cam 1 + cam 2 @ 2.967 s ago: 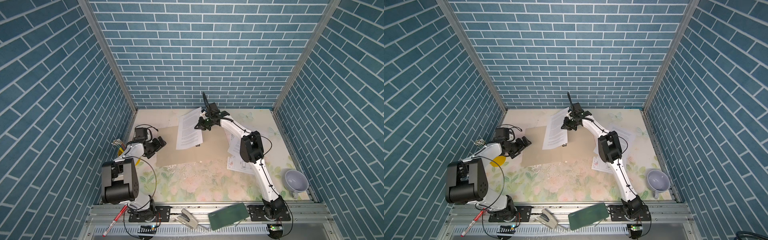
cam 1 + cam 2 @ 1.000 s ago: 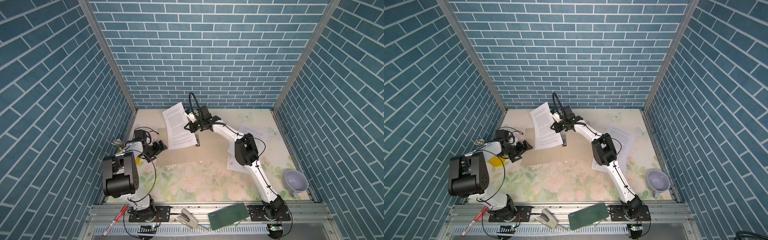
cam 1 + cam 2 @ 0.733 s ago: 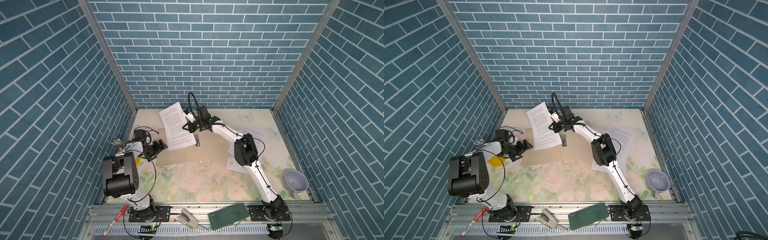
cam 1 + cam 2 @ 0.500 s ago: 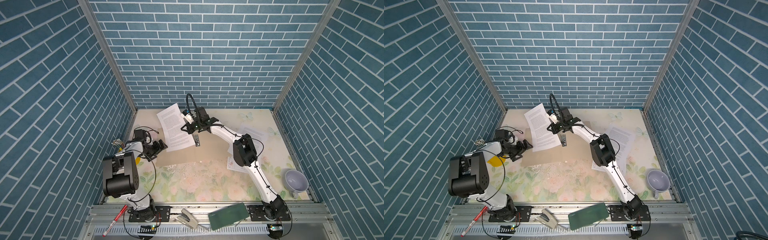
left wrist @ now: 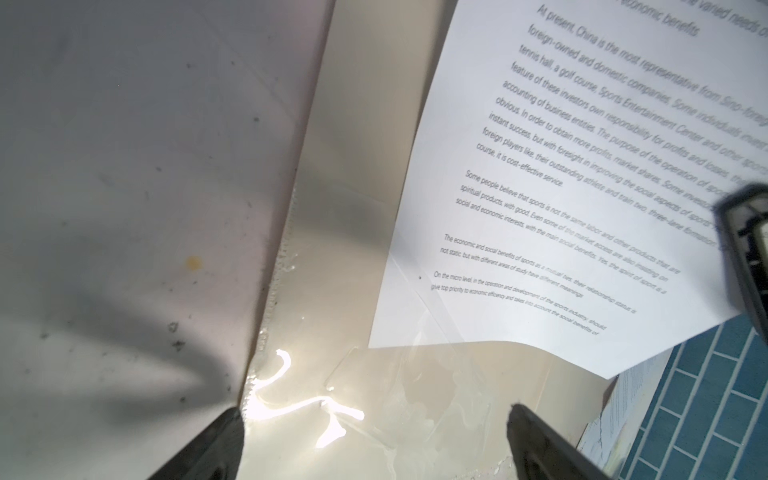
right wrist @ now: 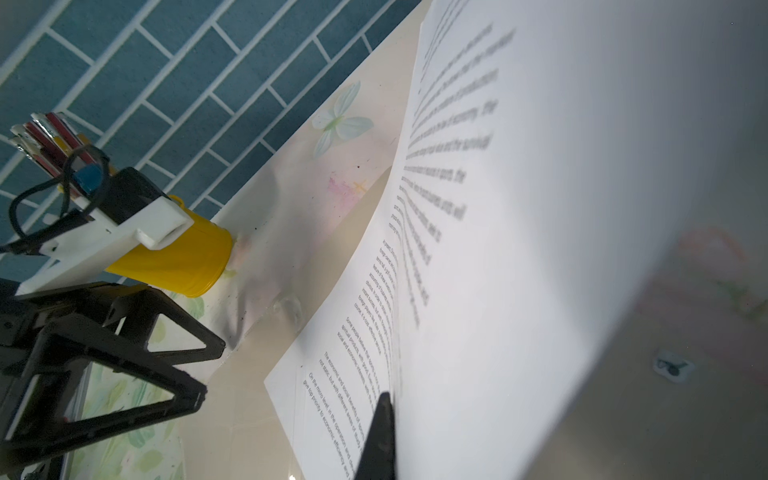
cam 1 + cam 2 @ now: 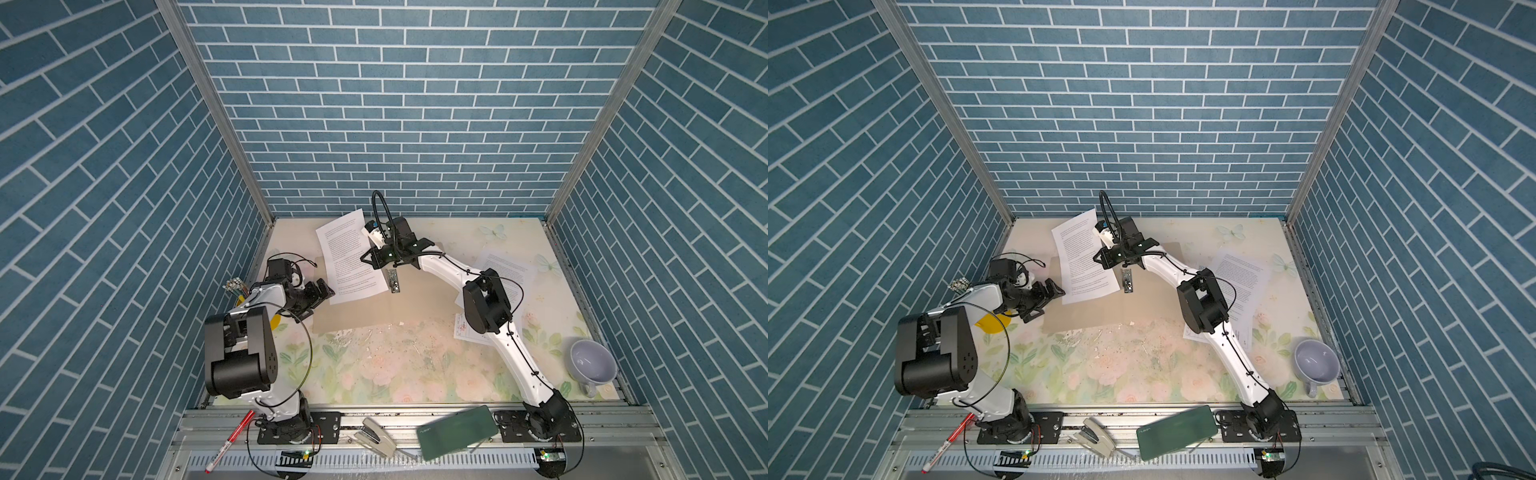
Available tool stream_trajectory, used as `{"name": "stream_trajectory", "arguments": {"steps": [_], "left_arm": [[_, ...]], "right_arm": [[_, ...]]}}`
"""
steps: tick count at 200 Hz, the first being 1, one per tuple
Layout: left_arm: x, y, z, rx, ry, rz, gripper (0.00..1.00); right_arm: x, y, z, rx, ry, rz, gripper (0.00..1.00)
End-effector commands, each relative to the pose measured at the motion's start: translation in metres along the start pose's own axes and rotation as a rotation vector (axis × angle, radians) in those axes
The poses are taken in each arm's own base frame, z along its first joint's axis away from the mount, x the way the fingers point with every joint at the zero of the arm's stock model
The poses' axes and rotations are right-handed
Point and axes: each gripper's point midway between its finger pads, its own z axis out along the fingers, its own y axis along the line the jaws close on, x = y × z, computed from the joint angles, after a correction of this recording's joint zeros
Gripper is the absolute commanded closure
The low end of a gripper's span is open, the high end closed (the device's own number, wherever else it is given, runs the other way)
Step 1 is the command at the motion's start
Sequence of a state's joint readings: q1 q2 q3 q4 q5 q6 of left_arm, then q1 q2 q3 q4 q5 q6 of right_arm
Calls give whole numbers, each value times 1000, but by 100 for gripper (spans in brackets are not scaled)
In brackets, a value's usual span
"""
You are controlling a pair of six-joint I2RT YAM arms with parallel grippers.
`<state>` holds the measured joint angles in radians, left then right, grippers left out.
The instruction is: Put the files into the folder
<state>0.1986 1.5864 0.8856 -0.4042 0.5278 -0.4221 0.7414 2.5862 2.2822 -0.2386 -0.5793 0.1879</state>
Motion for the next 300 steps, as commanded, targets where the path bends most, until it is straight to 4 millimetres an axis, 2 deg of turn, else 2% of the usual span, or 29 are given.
{"name": "stream_trajectory", "arguments": {"steps": [1,48,105,205,300], "left_arm": [[1,7,-8,-37,-8,-5,0],[11,18,1,-40,25,-32,0],[10,16,7,-10,35,-31,0],[11,13,12,32,35,-54,0],[10,10,15,64,23,-83,0]], "right_arm": [[15,-4,12,-4,9,22,95],[18,-1,19,-50,3,25,95],[26,6,24,-113,17,39,94],[35,17,20,-176,44,36,95],[45,17,17,-156,63,58,95]]}}
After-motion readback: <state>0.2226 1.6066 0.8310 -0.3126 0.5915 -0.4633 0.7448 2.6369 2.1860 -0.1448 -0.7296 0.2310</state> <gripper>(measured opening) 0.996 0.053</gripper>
